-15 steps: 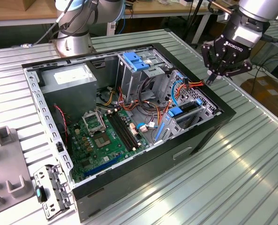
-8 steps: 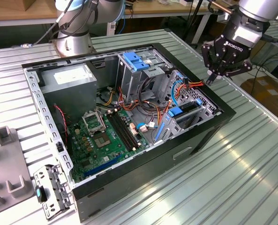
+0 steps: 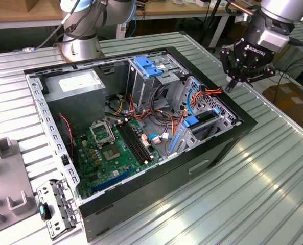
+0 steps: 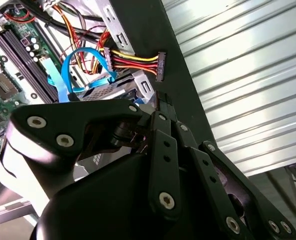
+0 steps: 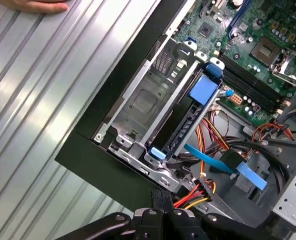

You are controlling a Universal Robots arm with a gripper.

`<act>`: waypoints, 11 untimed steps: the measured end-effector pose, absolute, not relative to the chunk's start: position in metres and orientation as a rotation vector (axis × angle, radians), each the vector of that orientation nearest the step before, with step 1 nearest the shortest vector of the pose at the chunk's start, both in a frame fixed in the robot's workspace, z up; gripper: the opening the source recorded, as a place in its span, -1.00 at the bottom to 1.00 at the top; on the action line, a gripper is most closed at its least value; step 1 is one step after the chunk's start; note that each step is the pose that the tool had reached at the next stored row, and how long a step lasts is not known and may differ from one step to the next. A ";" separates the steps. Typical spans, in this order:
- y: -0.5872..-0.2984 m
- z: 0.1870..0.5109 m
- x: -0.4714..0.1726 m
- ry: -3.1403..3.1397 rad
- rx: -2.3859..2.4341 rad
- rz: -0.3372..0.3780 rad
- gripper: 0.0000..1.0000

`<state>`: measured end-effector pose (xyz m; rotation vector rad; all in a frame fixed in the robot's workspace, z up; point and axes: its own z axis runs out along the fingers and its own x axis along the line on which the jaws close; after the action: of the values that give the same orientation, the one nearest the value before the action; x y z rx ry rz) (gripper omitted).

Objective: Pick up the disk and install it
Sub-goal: 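Insert the first disk wire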

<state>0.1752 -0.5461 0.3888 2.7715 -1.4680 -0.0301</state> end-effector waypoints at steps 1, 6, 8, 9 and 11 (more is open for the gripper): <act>-0.544 0.389 0.178 -1.463 2.774 -0.030 -0.79; -0.535 0.388 0.185 -1.450 2.781 -0.030 -0.79; -0.534 0.387 0.185 -1.440 2.786 -0.030 -0.65; -0.534 0.386 0.185 -1.431 2.791 -0.029 -0.65; -0.534 0.385 0.185 -1.375 2.819 -0.029 -0.65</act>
<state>0.1851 -0.5336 0.3855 2.8187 -1.3745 -0.0288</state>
